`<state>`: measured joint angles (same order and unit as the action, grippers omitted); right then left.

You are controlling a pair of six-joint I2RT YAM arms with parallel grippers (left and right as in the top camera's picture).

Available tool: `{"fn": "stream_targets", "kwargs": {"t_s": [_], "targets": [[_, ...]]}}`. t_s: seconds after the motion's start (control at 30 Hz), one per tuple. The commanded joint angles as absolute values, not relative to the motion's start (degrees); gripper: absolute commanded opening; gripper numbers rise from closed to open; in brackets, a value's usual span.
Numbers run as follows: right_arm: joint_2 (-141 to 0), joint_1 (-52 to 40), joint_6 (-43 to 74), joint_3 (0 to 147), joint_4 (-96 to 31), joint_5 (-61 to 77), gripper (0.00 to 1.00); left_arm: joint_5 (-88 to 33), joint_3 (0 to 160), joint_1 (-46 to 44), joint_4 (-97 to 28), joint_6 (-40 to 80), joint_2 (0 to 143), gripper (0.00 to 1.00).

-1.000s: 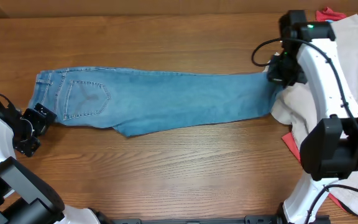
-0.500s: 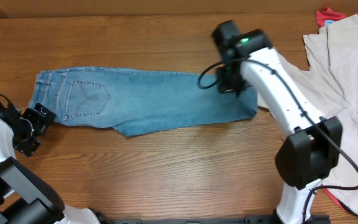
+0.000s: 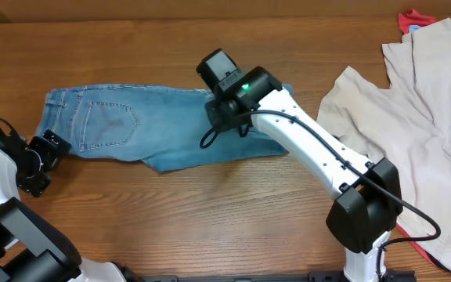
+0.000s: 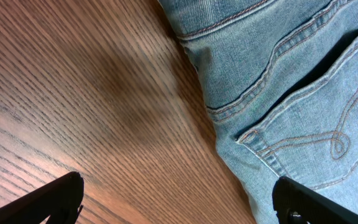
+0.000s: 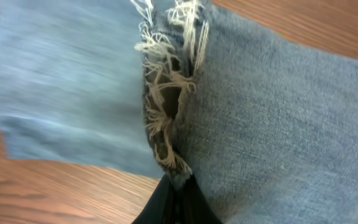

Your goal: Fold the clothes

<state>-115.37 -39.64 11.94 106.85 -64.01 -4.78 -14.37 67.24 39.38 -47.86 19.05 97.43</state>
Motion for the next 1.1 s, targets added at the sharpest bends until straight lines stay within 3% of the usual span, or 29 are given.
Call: {"fn": "stream_targets", "kwargs": {"t_s": [0.0, 0.43, 0.93, 1.07], "targets": [[-115.90, -40.32, 11.77, 106.85, -62.54, -2.57, 0.04, -14.66, 67.99, 39.18, -47.94, 17.78, 97.76, 1.00], [-116.97, -40.51, 11.75, 106.85, -54.24, 5.91, 0.04, -14.66, 67.99, 39.18, -47.99, 17.78, 97.76, 1.00], [-120.57, -40.56, 11.75, 106.85, -53.10, 9.13, 0.05, -14.66, 67.99, 39.18, -47.97, 17.78, 97.76, 1.00], [-120.57, -40.56, 11.73, 106.85, -52.51, 9.13, 0.49, -14.66, 67.99, 39.18, -47.99, 17.78, 97.76, 1.00]]}}
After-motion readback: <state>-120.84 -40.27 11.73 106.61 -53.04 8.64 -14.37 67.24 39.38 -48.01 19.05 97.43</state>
